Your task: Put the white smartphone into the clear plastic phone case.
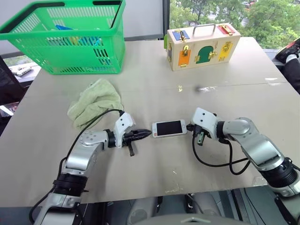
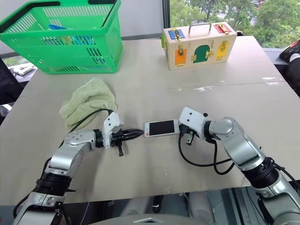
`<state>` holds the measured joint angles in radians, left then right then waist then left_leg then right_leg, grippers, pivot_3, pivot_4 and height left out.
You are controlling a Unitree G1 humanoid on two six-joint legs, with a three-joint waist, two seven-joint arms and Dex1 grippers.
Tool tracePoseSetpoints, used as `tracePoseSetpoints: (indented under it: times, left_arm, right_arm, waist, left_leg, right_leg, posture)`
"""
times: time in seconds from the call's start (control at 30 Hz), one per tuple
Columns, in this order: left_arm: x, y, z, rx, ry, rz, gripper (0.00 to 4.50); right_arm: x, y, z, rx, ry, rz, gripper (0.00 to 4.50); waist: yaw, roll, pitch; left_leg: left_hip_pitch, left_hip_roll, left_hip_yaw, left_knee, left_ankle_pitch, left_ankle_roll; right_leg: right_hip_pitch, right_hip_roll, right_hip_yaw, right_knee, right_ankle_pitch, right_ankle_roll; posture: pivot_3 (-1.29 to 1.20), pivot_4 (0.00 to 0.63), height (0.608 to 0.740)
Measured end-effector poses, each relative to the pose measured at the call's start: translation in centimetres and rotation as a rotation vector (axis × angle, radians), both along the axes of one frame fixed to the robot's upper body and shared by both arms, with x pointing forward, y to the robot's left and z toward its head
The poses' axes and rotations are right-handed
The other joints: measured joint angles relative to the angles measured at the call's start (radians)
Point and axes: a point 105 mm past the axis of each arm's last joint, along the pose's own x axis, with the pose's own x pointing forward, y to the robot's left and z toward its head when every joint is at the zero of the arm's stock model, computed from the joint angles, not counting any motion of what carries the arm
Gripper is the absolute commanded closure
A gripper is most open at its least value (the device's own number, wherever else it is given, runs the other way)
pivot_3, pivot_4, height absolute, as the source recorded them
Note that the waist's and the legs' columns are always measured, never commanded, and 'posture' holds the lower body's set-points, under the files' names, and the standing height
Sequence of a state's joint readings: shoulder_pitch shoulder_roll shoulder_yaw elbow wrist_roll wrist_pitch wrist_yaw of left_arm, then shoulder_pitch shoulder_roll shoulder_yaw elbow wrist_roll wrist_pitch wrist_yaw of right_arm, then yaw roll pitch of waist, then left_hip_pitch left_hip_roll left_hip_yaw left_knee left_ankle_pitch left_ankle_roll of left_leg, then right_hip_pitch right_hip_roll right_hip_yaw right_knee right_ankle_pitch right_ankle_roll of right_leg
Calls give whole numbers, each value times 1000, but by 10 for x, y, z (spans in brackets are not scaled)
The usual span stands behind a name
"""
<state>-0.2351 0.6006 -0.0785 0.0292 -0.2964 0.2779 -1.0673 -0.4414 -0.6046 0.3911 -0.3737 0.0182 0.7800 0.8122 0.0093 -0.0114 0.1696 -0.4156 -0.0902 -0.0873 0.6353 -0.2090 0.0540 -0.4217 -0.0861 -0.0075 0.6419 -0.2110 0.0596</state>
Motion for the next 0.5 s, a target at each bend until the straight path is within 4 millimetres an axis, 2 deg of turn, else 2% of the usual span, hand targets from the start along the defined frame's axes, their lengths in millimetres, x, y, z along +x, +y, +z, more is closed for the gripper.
tracePoseSetpoints:
  times: [0.23, 0.5]
  left_arm:
    - [4, 5, 8, 6, -19, 5, 4419]
    - [4, 17, 14, 16, 7, 11, 4419]
  right_arm:
    - [0, 3, -2, 13, -8, -5, 4500]
    - [-3, -3, -7, 3, 1, -6, 4500]
  waist:
    - [-1, 0, 0]
    - [2, 0, 0]
  left_leg:
    - [0, 0, 0, 0, 0, 0]
    - [0, 0, 0, 0, 0, 0]
  right_leg:
    - [0, 0, 0, 0, 0, 0]
    - [0, 0, 0, 0, 0, 0]
  posture:
    - [0, 150, 740]
    - [0, 150, 740]
